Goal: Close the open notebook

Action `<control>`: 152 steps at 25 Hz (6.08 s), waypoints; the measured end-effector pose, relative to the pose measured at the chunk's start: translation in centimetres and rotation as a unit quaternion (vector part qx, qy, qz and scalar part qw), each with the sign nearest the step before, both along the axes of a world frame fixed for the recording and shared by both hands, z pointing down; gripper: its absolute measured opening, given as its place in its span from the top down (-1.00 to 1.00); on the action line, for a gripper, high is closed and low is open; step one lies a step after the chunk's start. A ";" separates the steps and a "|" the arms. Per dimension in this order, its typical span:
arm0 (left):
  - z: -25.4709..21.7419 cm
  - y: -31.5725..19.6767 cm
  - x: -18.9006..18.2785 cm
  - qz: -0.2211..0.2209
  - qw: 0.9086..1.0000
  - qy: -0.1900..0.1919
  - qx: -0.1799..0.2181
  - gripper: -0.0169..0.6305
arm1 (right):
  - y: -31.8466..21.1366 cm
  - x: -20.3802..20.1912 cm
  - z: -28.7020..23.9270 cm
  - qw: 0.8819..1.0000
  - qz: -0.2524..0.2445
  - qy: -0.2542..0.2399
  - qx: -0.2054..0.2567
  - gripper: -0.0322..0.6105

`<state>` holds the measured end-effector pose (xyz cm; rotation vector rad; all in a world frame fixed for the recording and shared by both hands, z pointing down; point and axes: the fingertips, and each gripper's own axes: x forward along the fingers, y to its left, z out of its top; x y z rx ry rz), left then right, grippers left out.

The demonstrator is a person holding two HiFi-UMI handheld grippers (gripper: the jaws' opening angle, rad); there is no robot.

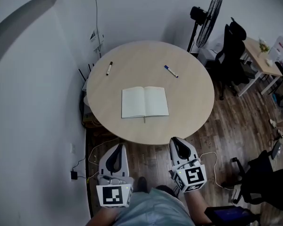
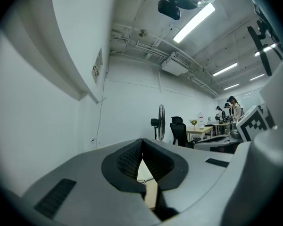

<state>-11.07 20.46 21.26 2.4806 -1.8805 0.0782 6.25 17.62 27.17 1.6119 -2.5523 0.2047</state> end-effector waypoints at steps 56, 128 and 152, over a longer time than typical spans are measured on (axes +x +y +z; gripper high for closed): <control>13.4 -37.4 -3.9 -0.076 0.985 -0.001 -0.157 0.89 | -39.2 -8.2 11.7 0.982 -0.145 -0.015 -0.119 0.75; 36.6 -34.6 -5.7 -0.121 0.868 0.196 -0.439 0.09 | -38.8 -13.2 29.9 0.914 -0.244 0.064 -0.317 0.74; 35.8 -34.7 -5.5 -0.111 0.858 0.190 -0.465 0.47 | -38.7 -10.0 30.6 0.914 -0.221 0.062 -0.335 0.74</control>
